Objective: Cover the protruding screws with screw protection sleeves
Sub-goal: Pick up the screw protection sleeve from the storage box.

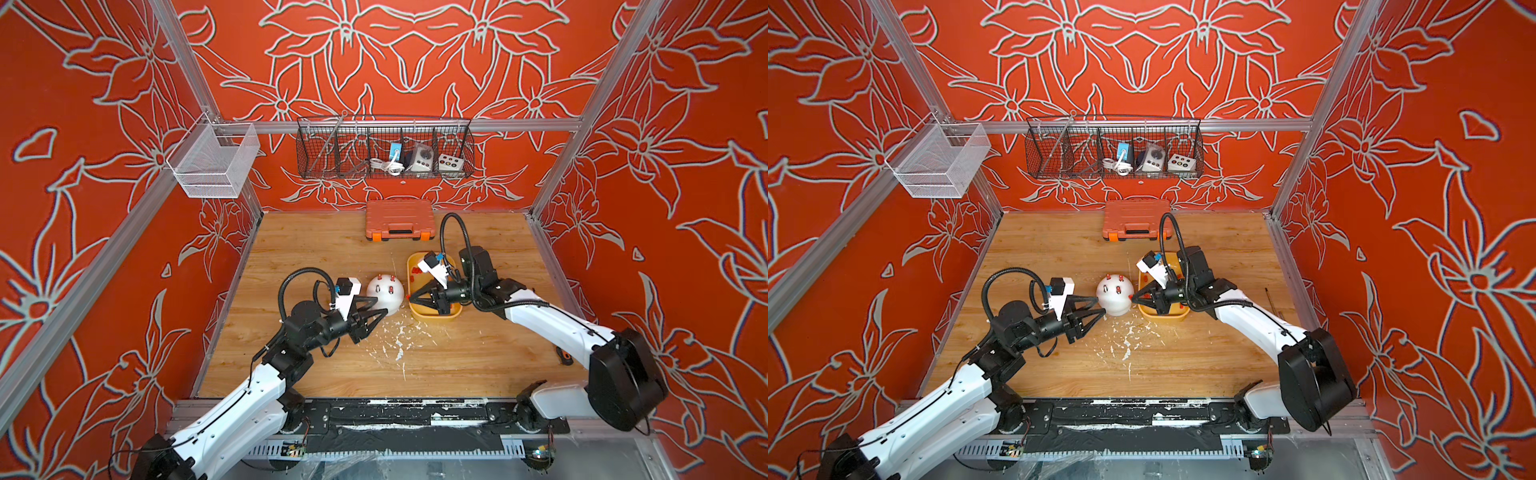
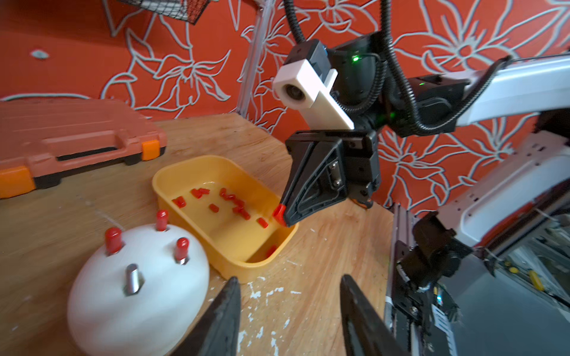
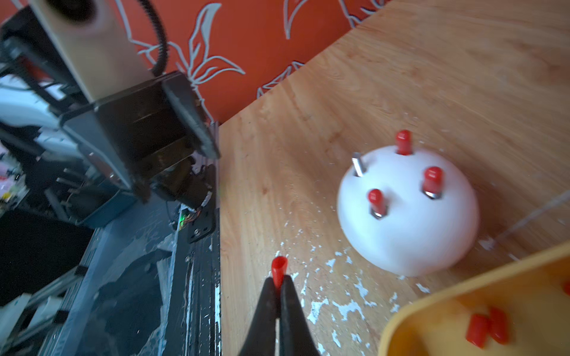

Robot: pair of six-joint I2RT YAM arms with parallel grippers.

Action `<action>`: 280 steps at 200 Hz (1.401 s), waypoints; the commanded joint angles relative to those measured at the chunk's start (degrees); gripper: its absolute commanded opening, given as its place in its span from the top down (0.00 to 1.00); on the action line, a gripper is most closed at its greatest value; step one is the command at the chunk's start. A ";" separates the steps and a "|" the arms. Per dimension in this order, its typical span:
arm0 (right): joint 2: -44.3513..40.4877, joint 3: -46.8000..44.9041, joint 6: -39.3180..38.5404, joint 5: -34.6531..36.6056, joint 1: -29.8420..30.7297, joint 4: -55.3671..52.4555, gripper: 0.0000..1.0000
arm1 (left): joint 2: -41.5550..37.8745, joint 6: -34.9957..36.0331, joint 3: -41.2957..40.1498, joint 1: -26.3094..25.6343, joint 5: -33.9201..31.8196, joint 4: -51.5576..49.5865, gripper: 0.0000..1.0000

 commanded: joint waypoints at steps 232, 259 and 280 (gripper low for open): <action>-10.15 3.55 -21.09 3.02 16.82 -12.26 1.00 | -0.71 13.10 2.33 -8.05 19.59 -0.55 0.66; -9.67 3.82 -20.84 3.04 16.99 -12.17 1.00 | -0.94 13.43 2.30 -8.05 19.47 -1.04 0.79; -9.83 3.71 -20.48 3.21 16.99 -11.53 1.00 | -0.83 13.72 2.34 -8.05 19.45 -1.50 0.90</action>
